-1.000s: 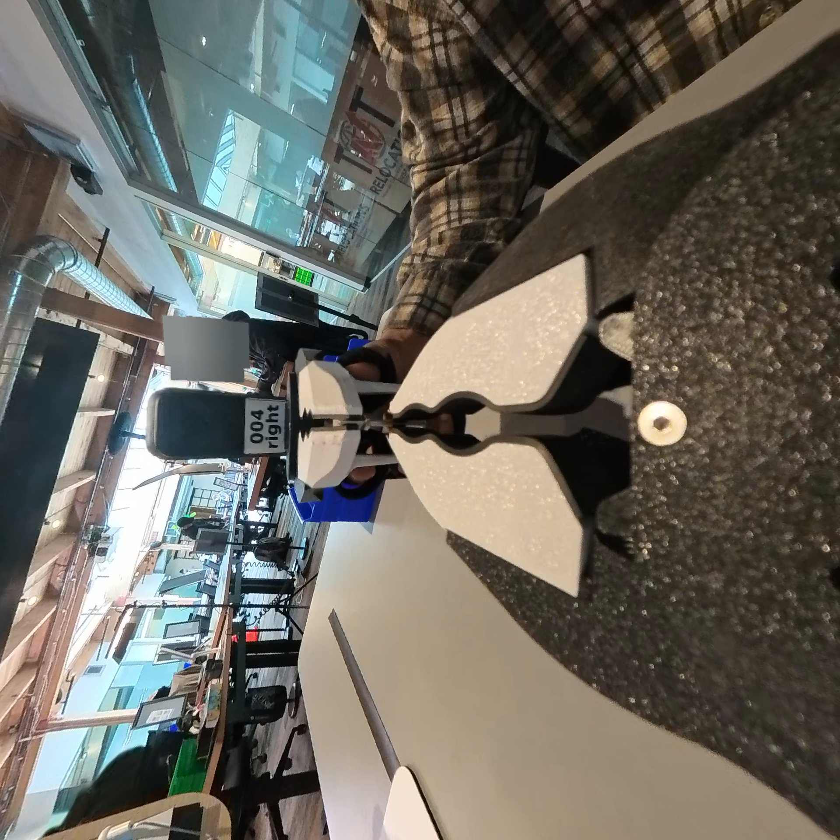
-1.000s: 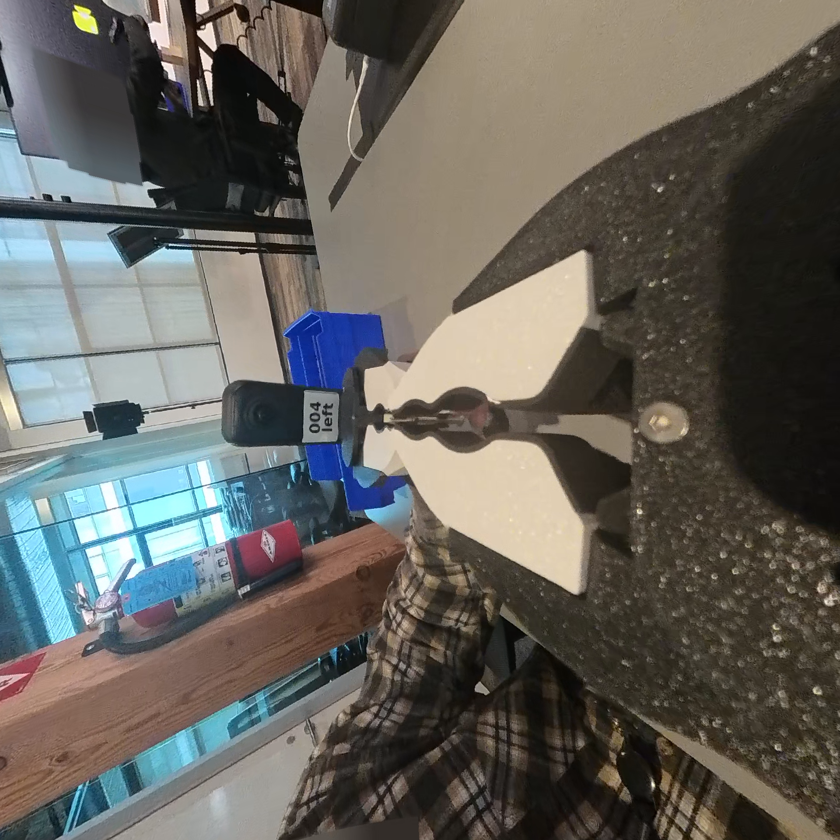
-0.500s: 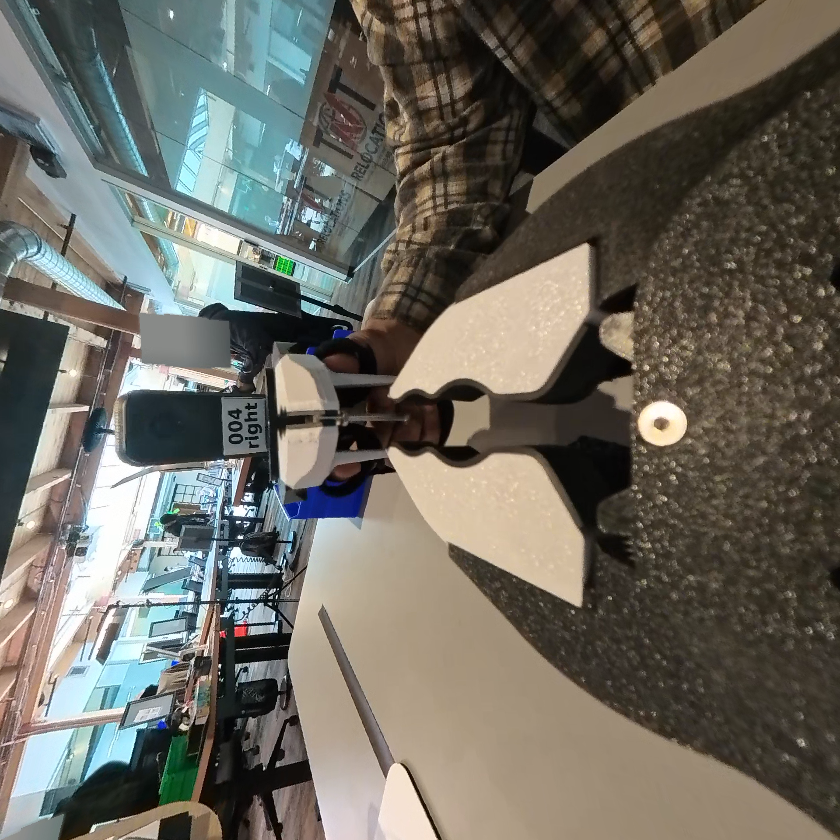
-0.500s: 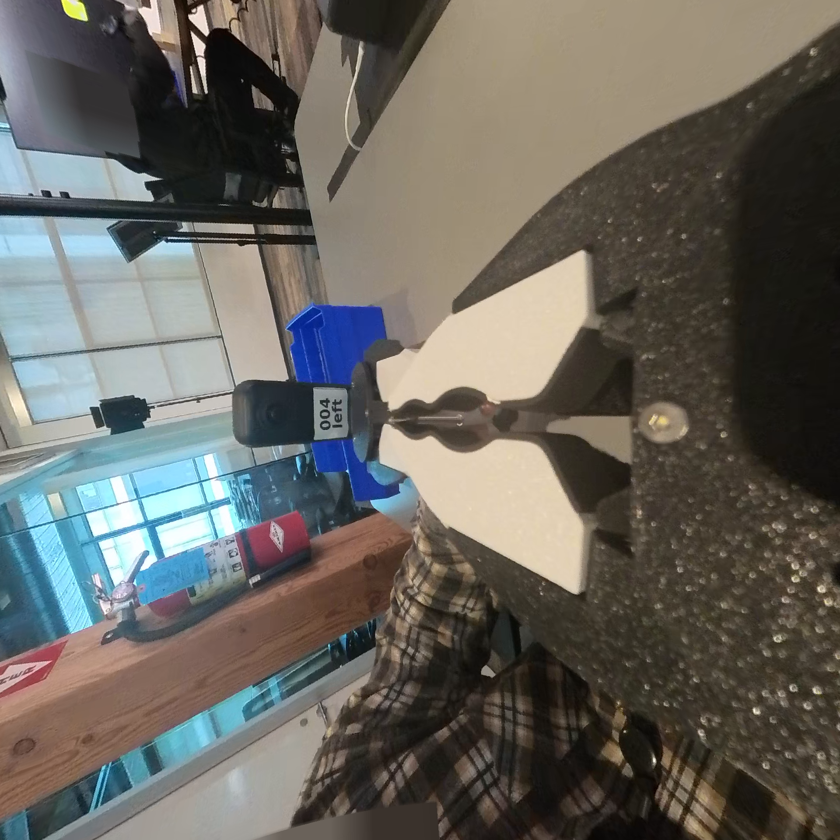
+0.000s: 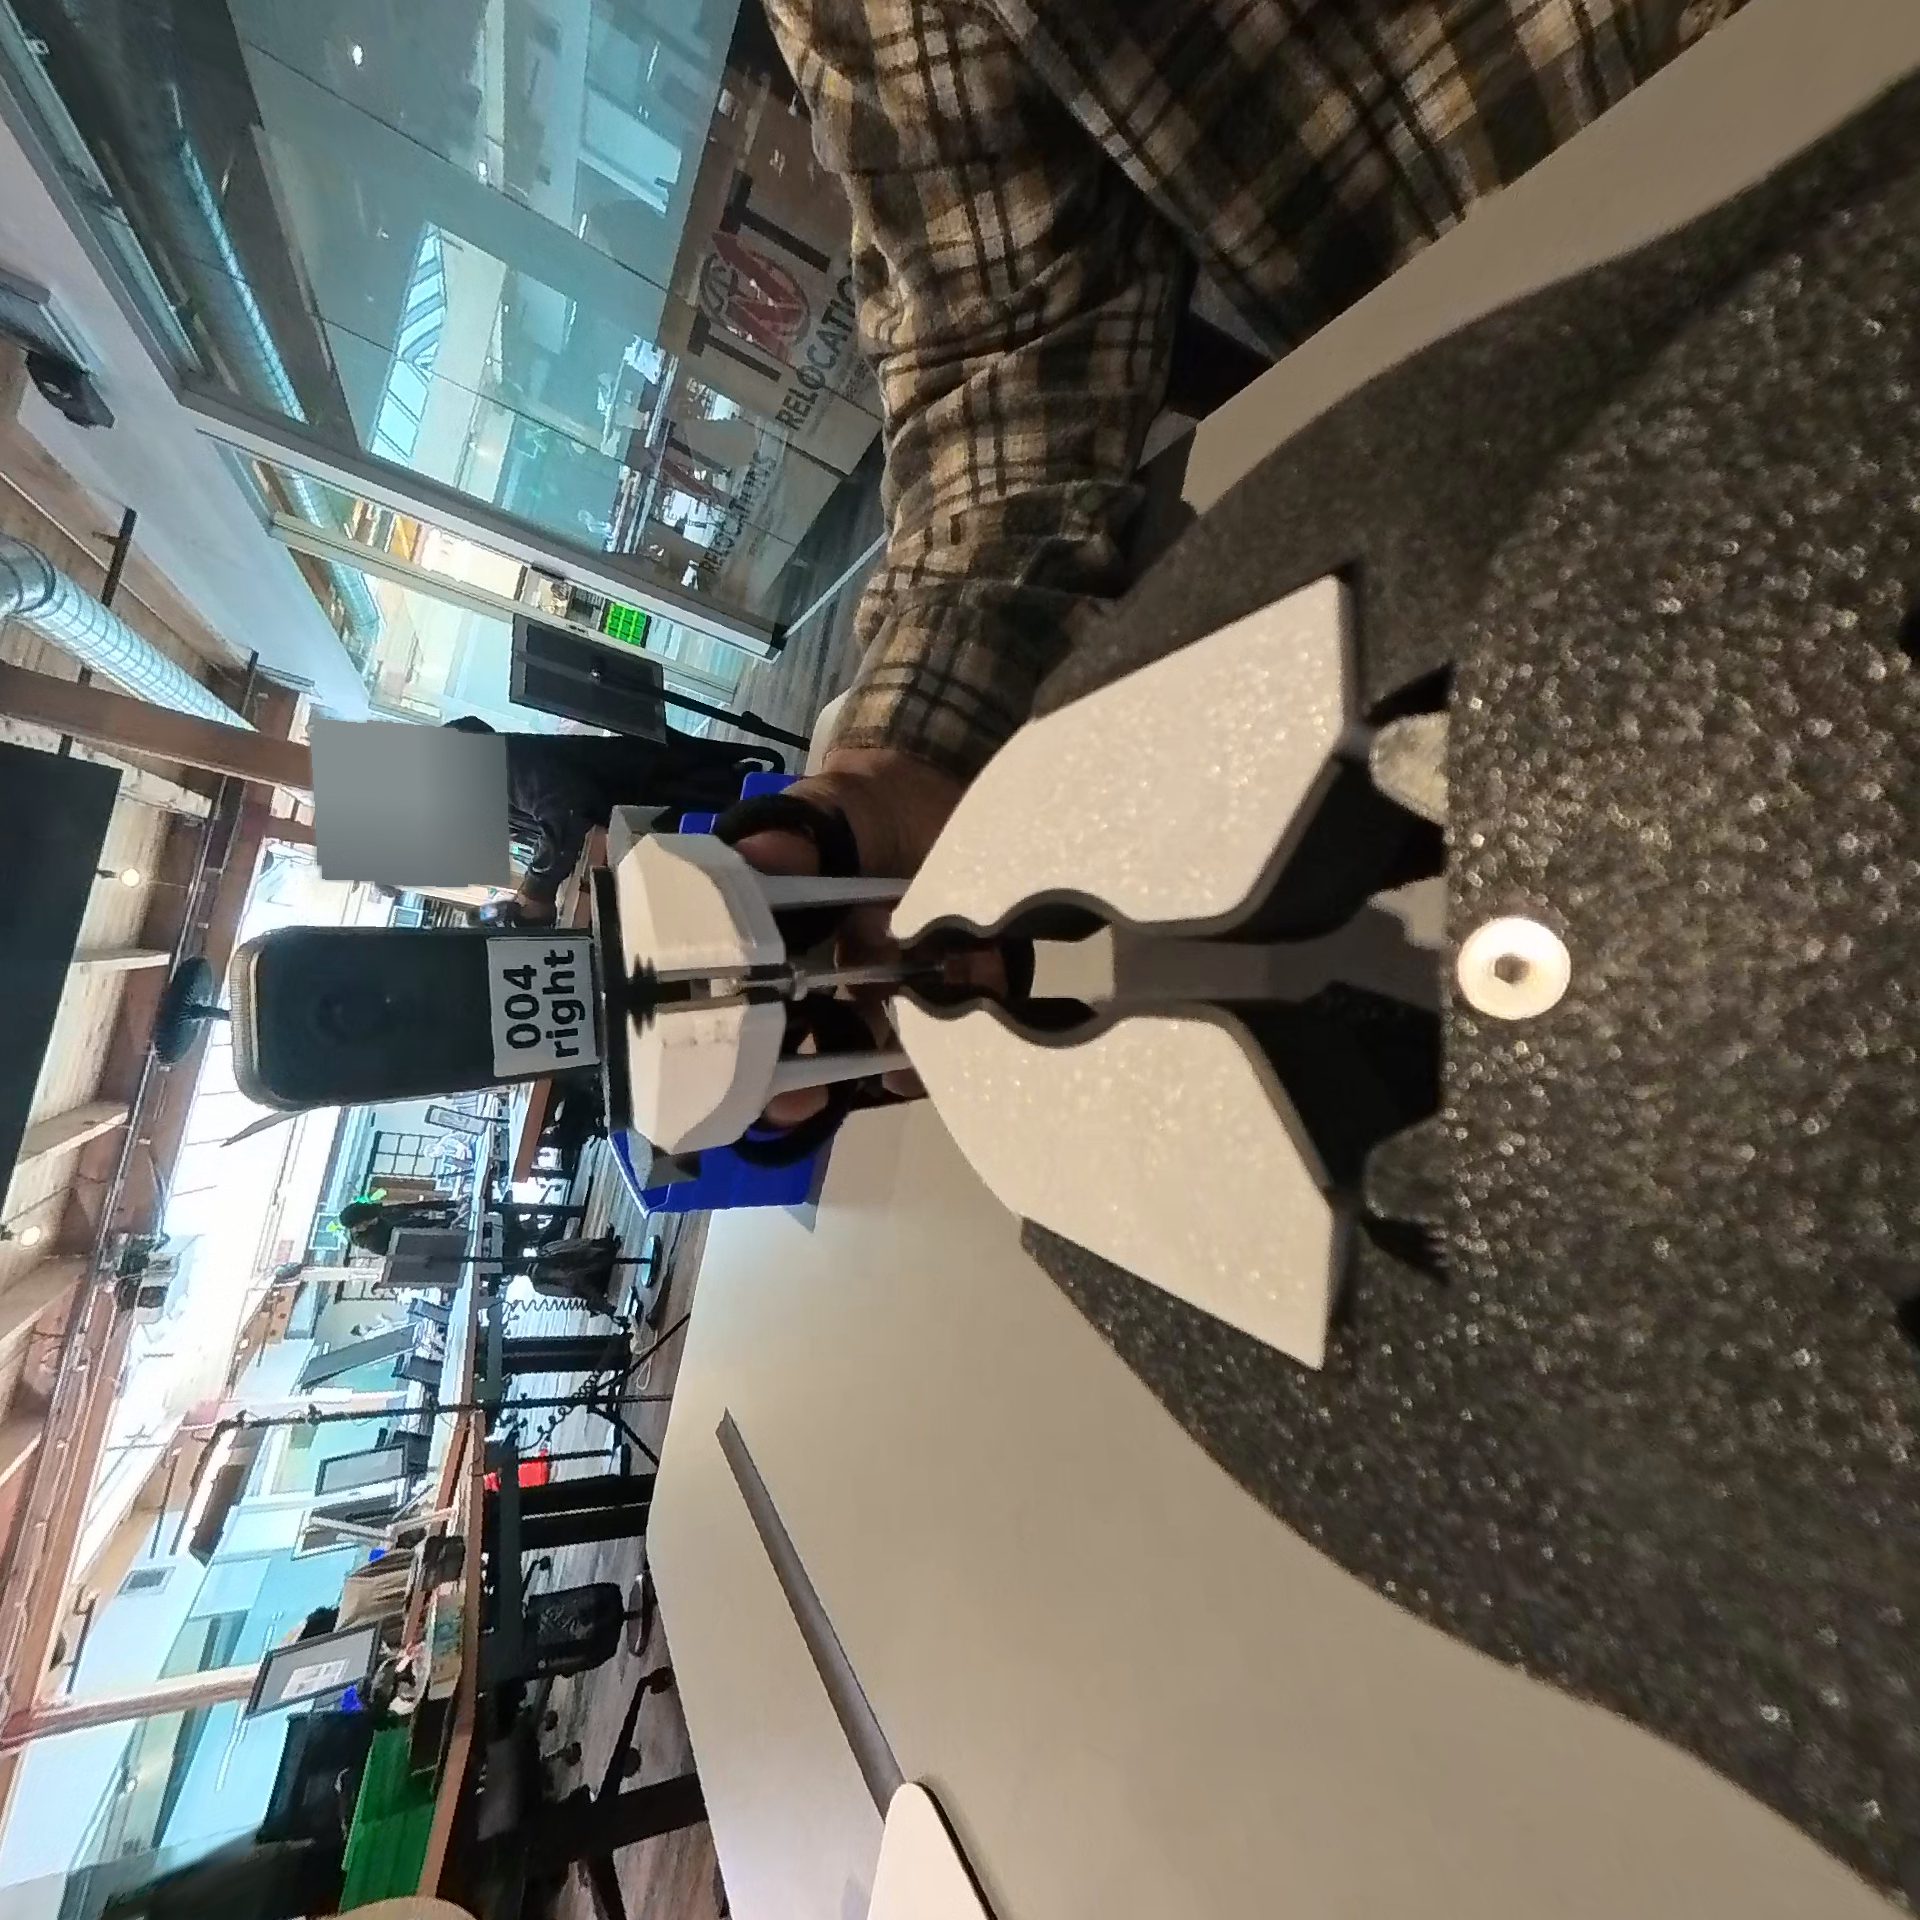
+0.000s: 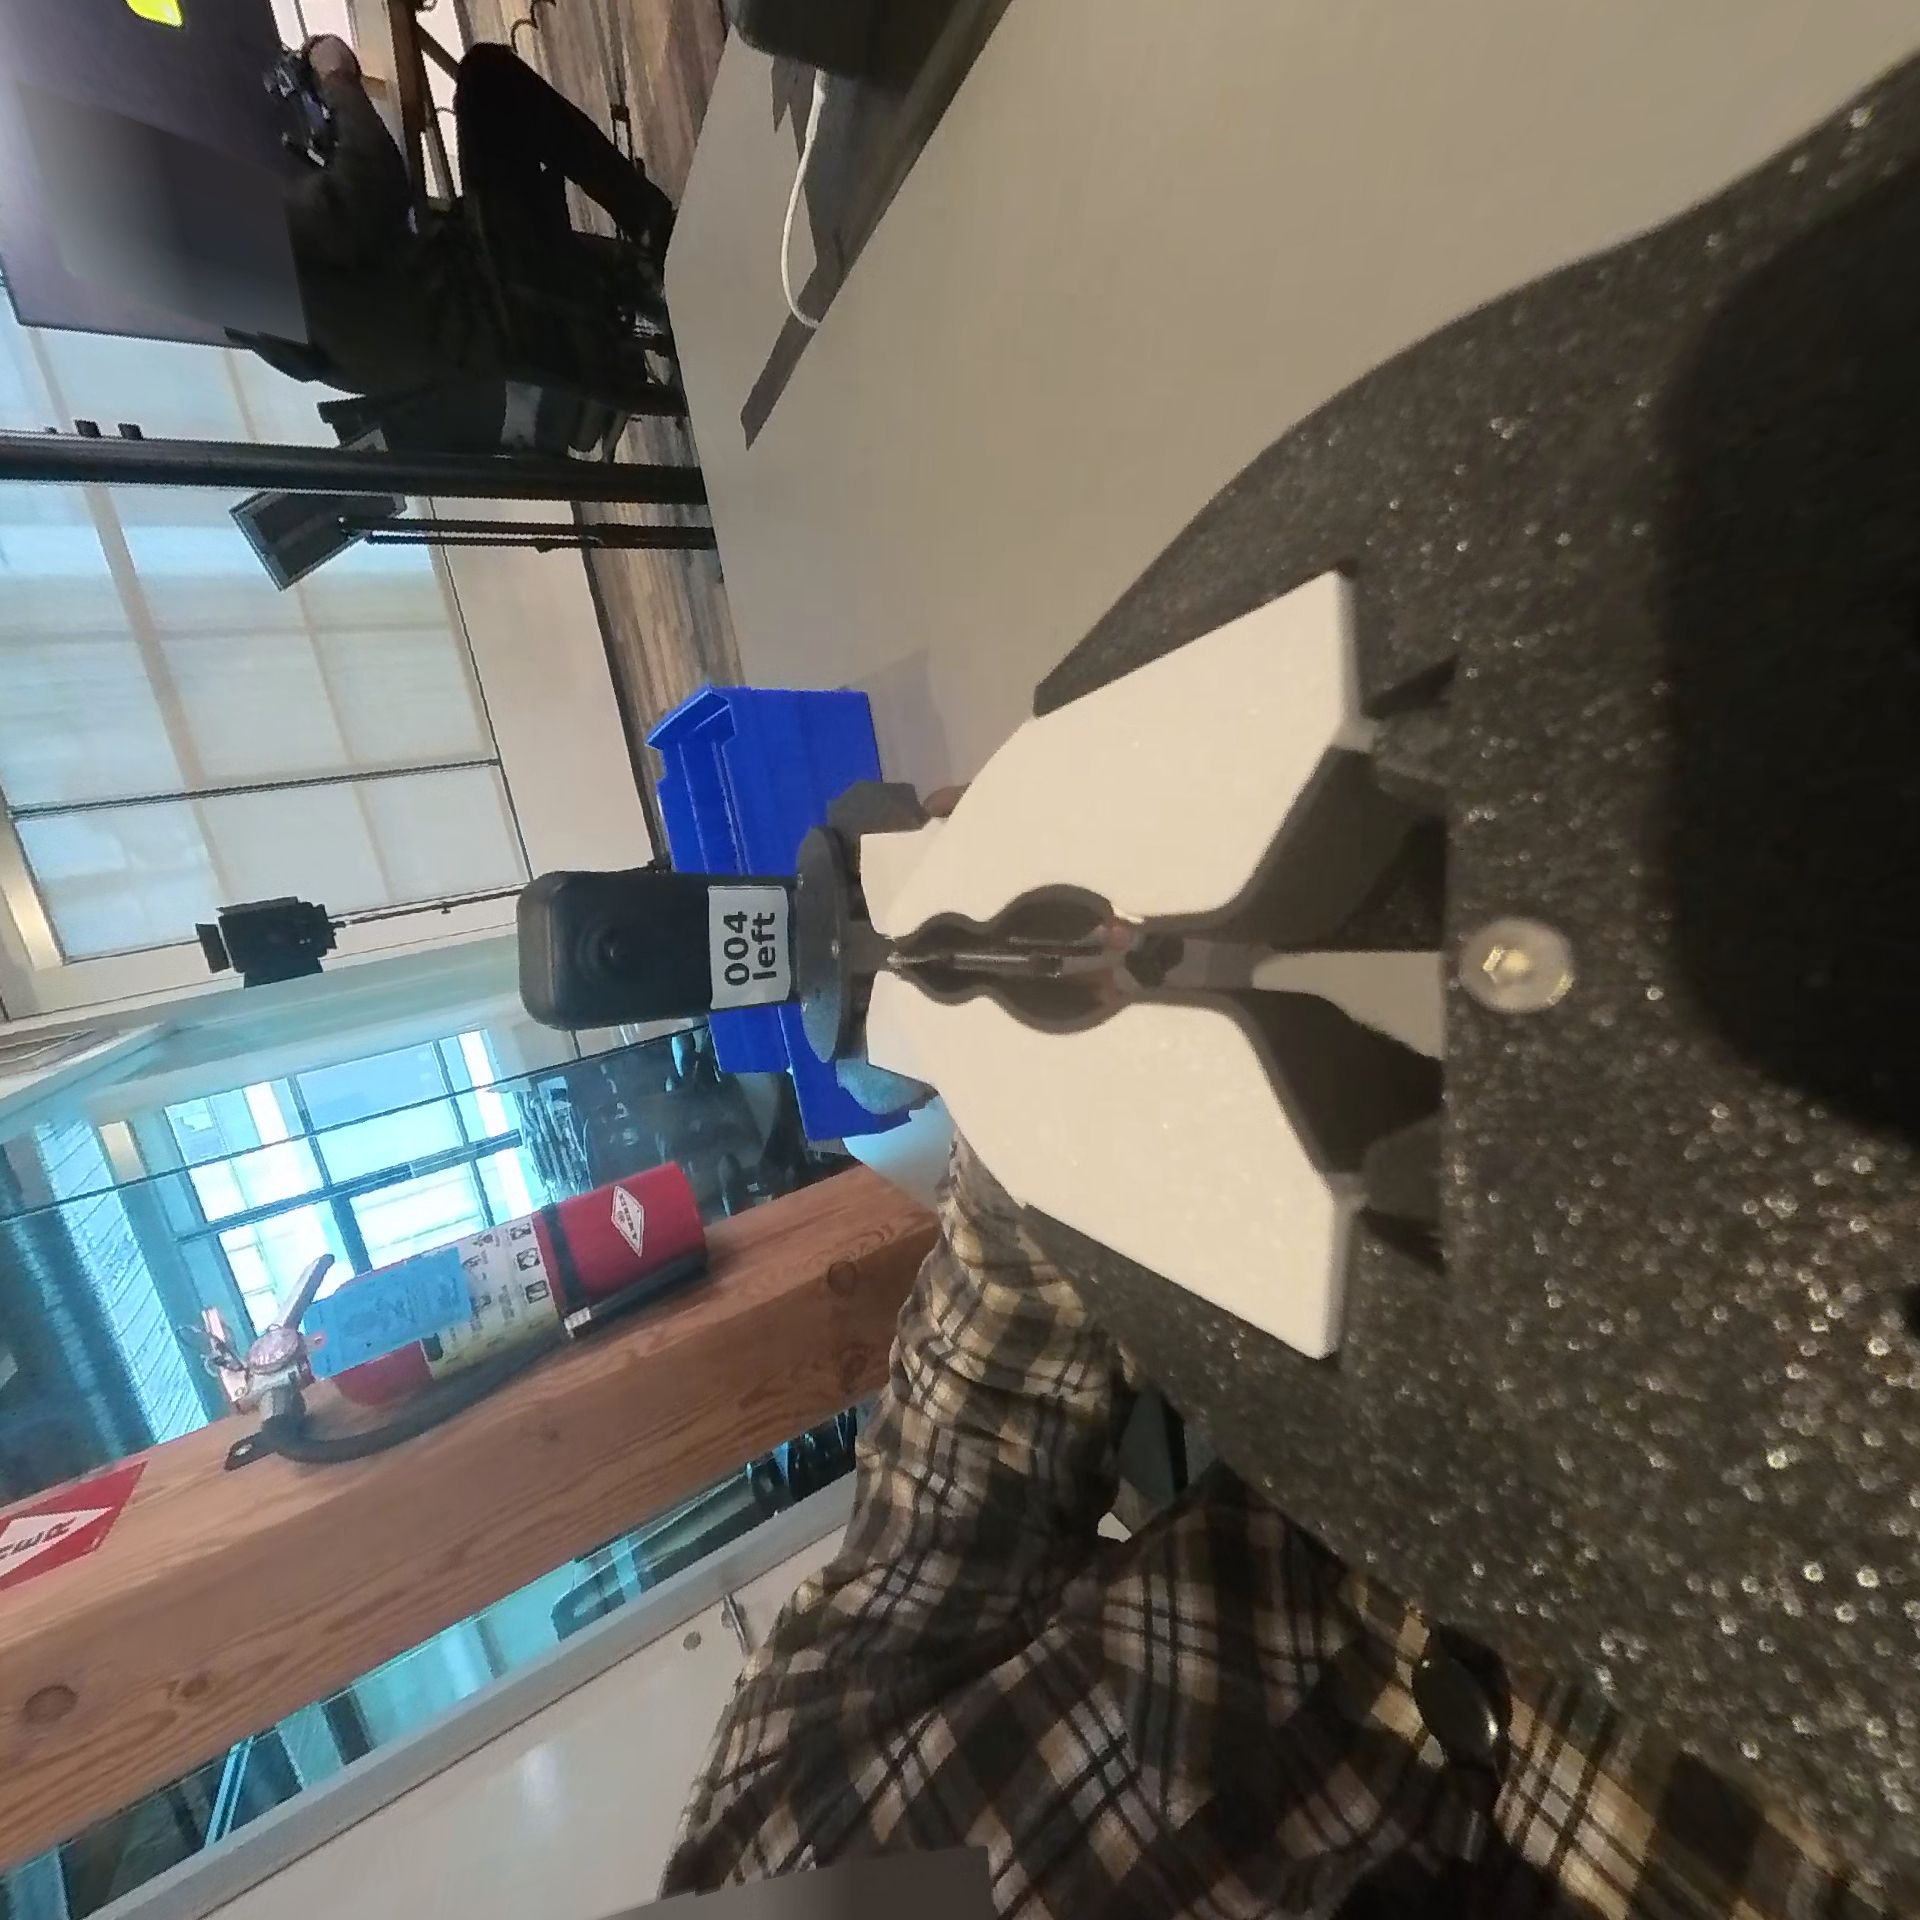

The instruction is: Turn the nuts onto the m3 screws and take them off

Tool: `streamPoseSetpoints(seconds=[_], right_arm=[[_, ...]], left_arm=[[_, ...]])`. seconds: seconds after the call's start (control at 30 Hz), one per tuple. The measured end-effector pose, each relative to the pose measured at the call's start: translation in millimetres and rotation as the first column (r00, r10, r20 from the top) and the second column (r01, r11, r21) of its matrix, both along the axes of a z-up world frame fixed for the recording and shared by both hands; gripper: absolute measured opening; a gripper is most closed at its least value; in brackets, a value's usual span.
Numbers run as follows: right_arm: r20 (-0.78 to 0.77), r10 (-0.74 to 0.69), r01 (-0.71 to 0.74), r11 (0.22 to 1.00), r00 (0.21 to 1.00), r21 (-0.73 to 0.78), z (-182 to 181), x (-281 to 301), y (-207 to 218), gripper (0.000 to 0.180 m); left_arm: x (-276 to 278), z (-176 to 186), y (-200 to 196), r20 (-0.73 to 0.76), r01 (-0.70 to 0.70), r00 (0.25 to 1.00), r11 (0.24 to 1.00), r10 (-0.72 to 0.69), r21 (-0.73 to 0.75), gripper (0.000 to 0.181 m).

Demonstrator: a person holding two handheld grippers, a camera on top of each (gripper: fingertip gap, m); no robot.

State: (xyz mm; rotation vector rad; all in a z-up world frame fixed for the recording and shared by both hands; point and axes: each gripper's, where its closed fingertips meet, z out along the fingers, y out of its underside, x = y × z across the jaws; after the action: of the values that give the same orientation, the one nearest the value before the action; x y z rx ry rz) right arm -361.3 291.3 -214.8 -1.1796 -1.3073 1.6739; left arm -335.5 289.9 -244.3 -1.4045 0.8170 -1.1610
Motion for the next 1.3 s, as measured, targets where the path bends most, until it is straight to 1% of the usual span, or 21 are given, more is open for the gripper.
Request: streamPoseSetpoints(seconds=[0.17,0.2,0.23,0.27,0.4,0.5,0.6,0.67,0.73,0.8,0.87,0.93,0.97,1.0,1.1,1.2,1.23,1.3], right_arm=[[-0.025,-0.019,0.019,1.000,1.000,0.011,1.2,0.7,3.1,0.003],[-0.028,-0.038,0.039,0.999,0.999,0.014,1.2,1.1,6.3,0.008],[-0.031,-0.071,0.071,0.997,0.997,0.016,1.3,1.1,11.1,0.018],[-0.033,-0.089,0.089,0.996,0.995,0.020,1.3,1.4,13.9,0.025],[-0.041,-0.113,0.113,0.994,0.993,0.010,2.0,-2.1,15.9,0.046],[-0.024,-0.132,0.132,0.991,0.991,0.010,-0.6,-6.0,17.2,0.055],[-0.025,-0.140,0.140,0.990,0.990,0.003,-0.7,-3.2,21.1,0.054],[-0.051,-0.161,0.160,0.987,0.986,-0.022,2.9,4.5,29.6,0.051],[-0.090,-0.145,0.140,0.988,0.985,-0.062,9.5,10.6,31.2,0.051],[-0.105,-0.105,0.098,0.993,0.989,-0.069,13.0,7.3,22.5,0.052],[-0.061,-0.089,0.087,0.996,0.994,-0.032,6.6,-2.7,13.6,0.054],[-0.022,-0.118,0.118,0.993,0.993,0.000,-0.6,-6.3,16.1,0.055],[-0.023,-0.133,0.133,0.991,0.991,-0.008,-0.5,-3.4,20.6,0.055],[-0.030,-0.152,0.151,0.988,0.988,-0.024,0.6,1.2,26.9,0.048],[-0.093,-0.132,0.126,0.989,0.987,-0.077,12.3,9.3,28.2,0.050],[-0.057,-0.107,0.106,0.994,0.993,-0.031,9.3,-1.8,15.1,0.053],[-0.038,-0.112,0.111,0.994,0.993,-0.020,5.8,-4.3,14.8,0.053],[-0.039,-0.131,0.129,0.991,0.991,-0.043,4.0,-1.1,22.0,0.055]], left_arm=[[-2.4,1.7,1.2,0.004,-0.030,1.000,1.000,0.030,0.000,0.004],[-3.4,2.2,1.8,0.009,-0.035,0.999,0.999,0.036,-0.005,0.004],[-4.6,2.6,2.7,0.013,-0.043,0.999,0.999,0.043,-0.008,0.004],[-5.8,2.9,3.3,0.017,-0.047,0.999,0.999,0.047,-0.011,0.004],[-7.0,4.0,3.0,0.027,-0.042,0.999,0.999,0.042,-0.012,0.004],[-3.1,6.3,-1.6,0.022,-0.026,0.999,1.000,0.025,0.017,0.004],[-0.6,8.8,-4.9,0.022,-0.014,1.000,0.999,0.013,0.032,0.003],[-1.5,11.6,-5.9,0.035,-0.012,0.999,0.999,0.011,0.037,0.003],[-2.4,14.1,-6.0,0.048,-0.014,0.999,0.999,0.012,0.037,0.003],[-1.4,13.8,-6.3,0.049,-0.012,0.999,0.999,0.011,0.036,0.003],[-0.1,14.0,-7.2,0.050,-0.009,0.999,0.999,0.007,0.038,0.003],[-0.5,15.4,-7.3,0.048,-0.017,0.999,0.999,0.015,0.044,0.004],[-1.7,16.5,-7.4,0.051,-0.019,0.999,0.999,0.016,0.049,0.003],[-3.0,18.4,-8.1,0.060,-0.014,0.998,0.999,0.011,0.051,0.003],[-3.2,18.1,-7.5,0.059,-0.017,0.998,0.999,0.014,0.049,0.003],[0.3,15.2,-8.4,0.051,-0.007,0.999,0.999,0.004,0.045,0.003],[1.0,15.0,-8.7,0.046,-0.006,0.999,0.999,0.004,0.046,0.003],[-0.3,15.7,-8.2,0.042,-0.016,0.999,0.998,0.013,0.053,0.003]])
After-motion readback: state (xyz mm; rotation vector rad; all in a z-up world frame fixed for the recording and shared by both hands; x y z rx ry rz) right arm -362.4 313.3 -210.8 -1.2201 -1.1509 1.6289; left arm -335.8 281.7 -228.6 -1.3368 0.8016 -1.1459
